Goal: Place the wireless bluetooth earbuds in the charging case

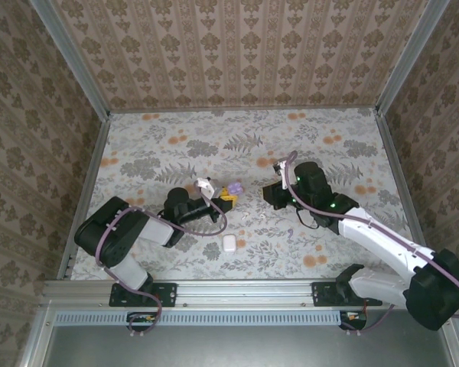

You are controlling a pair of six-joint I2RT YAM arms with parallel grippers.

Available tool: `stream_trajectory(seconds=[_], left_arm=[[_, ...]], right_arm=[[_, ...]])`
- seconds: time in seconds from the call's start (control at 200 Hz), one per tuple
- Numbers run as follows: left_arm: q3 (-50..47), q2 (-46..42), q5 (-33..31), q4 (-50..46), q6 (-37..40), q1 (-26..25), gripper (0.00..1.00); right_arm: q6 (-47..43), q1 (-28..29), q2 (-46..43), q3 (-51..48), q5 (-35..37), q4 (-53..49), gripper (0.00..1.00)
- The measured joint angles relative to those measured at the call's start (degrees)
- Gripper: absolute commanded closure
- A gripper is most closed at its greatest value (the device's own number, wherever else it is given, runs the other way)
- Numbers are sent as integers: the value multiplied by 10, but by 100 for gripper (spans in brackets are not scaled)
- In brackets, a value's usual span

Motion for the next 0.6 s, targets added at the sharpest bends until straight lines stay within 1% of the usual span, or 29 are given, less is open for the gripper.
stream_trajectory(seconds=[0.15, 0.305, 0.6], left_arm=[[5, -15, 16, 0, 0, 0, 90], [7, -21, 40, 0, 0, 0, 90], [8, -46, 71, 0, 15, 0, 90]], right_arm=[[-37, 29, -11, 0, -16, 37, 84], [-65, 55, -10, 9, -18, 39, 85], [-86, 76, 11, 30, -17, 55, 85]])
